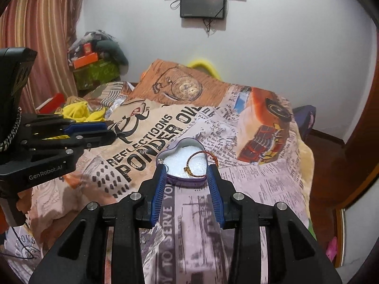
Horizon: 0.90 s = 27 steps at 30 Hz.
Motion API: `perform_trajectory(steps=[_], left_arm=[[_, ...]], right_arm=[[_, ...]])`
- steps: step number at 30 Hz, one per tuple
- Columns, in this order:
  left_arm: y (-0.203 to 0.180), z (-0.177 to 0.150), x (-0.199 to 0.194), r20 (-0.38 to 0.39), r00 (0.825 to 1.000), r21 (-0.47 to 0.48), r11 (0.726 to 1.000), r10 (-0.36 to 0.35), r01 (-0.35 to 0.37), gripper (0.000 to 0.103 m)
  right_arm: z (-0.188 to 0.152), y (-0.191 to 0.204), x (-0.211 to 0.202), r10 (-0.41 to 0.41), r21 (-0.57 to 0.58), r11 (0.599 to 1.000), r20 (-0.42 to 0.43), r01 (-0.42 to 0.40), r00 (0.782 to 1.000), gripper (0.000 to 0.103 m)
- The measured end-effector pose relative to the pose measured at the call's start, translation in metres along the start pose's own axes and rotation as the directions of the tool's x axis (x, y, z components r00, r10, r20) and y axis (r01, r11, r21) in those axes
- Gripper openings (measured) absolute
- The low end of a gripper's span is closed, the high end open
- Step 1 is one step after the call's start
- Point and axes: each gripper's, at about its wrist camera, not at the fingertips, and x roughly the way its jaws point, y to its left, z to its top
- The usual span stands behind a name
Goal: Organize jewelry
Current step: 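Move both open tools back to the remaining jewelry pile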
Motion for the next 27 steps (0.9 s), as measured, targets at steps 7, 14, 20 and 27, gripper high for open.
perform_trajectory(steps=[7, 14, 20, 27], left_arm=[[-0.01, -0.018, -0.021, 0.008, 1.0, 0.024, 1.0, 0.019, -0.019, 0.023], [-0.018, -0.04, -0.023, -0.013, 1.0, 0.038, 0.999, 0.009, -0.009, 0.034], [-0.024, -0.061, -0.007, -0.08, 0.997, 0.029, 0.999, -0.024, 0.026, 0.041], [-0.031, -0.08, 0.017, -0.164, 0.984, 0.004, 0.997, -0.069, 0.071, 0.041]], right_arm=[[-0.014, 0.008, -0.021, -0.03, 0.029, 0.999, 0.02, 0.03, 0.999, 0.033], [-0.036, 0.015, -0.028, -0.035, 0.051, 0.998, -0.001, 0.035, 0.999, 0.033], [-0.056, 0.02, -0.017, -0.029, 0.057, 0.998, -0.063, 0.033, 0.998, 0.033], [-0.078, 0.023, 0.004, 0.006, 0.081, 0.997, -0.144, 0.006, 0.99, 0.033]])
